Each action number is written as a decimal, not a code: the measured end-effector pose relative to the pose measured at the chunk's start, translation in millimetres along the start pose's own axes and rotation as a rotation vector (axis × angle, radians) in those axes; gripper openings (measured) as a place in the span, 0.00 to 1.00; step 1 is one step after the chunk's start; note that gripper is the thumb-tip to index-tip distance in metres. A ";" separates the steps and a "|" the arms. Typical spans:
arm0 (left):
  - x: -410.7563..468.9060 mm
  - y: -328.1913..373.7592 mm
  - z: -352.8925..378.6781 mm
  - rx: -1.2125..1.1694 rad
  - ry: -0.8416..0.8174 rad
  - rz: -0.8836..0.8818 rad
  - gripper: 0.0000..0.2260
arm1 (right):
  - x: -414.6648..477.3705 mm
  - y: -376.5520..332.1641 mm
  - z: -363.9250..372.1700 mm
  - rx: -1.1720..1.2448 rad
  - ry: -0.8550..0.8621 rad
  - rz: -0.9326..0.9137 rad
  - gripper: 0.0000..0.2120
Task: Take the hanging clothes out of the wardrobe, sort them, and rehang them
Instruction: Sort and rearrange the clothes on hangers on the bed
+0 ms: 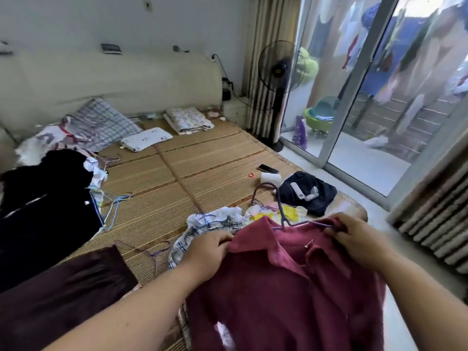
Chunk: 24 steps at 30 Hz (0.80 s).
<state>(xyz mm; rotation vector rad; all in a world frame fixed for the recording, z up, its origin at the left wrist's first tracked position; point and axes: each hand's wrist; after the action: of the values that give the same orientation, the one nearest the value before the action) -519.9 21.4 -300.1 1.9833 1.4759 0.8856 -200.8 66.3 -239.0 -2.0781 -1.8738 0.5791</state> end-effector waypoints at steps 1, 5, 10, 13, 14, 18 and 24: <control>1.8 -6.7 -4.8 0.029 0.033 -0.019 0.06 | 16.0 -7.5 7.1 -0.008 -0.027 -0.031 0.08; 13.5 -46.2 -23.4 0.095 0.136 -0.117 0.07 | 82.5 -46.9 48.1 -0.008 -0.125 -0.108 0.06; 49.0 -117.8 -31.4 0.089 0.181 -0.236 0.06 | 162.3 -91.3 114.4 -0.050 -0.185 -0.139 0.08; 82.1 -168.0 -31.1 0.107 0.179 -0.322 0.07 | 212.0 -110.4 154.6 -0.113 -0.198 -0.147 0.05; 91.6 -181.4 -31.2 0.112 0.167 -0.347 0.08 | 225.7 -115.0 165.7 -0.110 -0.222 -0.146 0.06; 135.3 -253.5 -23.1 0.146 0.099 -0.473 0.09 | 297.9 -127.1 226.4 -0.150 -0.291 -0.121 0.10; 182.8 -358.9 4.8 0.197 0.047 -0.631 0.07 | 382.8 -132.6 325.8 -0.198 -0.290 -0.104 0.16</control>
<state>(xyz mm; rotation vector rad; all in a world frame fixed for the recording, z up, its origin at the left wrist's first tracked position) -705.6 297.1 -527.7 1.4611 2.1072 0.5248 -441.9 442.9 -504.2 -2.0906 -2.2699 0.7286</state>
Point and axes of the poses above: each hand's wrist, its own x-axis towards the middle knuckle, its own z-axis out of the palm, y = z × x, and after that the axes turned 12 degrees about z, right-handed
